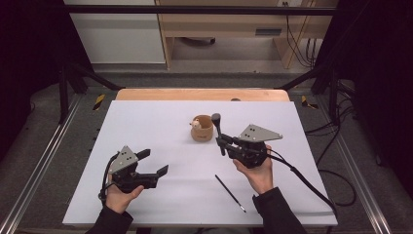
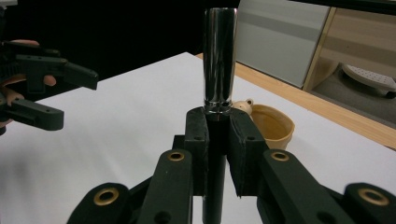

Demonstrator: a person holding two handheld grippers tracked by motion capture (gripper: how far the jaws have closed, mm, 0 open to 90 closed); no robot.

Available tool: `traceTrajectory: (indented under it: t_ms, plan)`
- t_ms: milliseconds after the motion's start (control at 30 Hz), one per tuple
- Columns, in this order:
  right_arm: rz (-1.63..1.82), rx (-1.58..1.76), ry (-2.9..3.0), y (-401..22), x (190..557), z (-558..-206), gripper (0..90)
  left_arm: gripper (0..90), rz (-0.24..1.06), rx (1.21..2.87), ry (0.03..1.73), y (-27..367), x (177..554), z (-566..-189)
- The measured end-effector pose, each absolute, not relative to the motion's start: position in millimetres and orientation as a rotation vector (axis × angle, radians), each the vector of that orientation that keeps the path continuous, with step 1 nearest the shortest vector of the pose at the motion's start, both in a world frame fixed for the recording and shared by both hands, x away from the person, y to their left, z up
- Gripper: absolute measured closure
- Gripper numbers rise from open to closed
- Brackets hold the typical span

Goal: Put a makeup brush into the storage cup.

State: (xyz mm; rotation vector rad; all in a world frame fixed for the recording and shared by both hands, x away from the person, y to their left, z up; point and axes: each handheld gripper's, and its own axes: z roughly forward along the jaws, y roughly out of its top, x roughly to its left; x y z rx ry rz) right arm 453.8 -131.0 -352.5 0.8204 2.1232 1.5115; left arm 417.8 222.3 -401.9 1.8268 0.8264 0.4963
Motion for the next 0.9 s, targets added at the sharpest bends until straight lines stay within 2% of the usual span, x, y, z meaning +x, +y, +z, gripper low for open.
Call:
traceTrajectory:
  t_ms: [900]
  plan:
    - [1.590,0.922,2.005,-120.4,482.4,-347.7,79.2,12.0,0.530,1.830,0.883,265.6,413.4,-418.5]
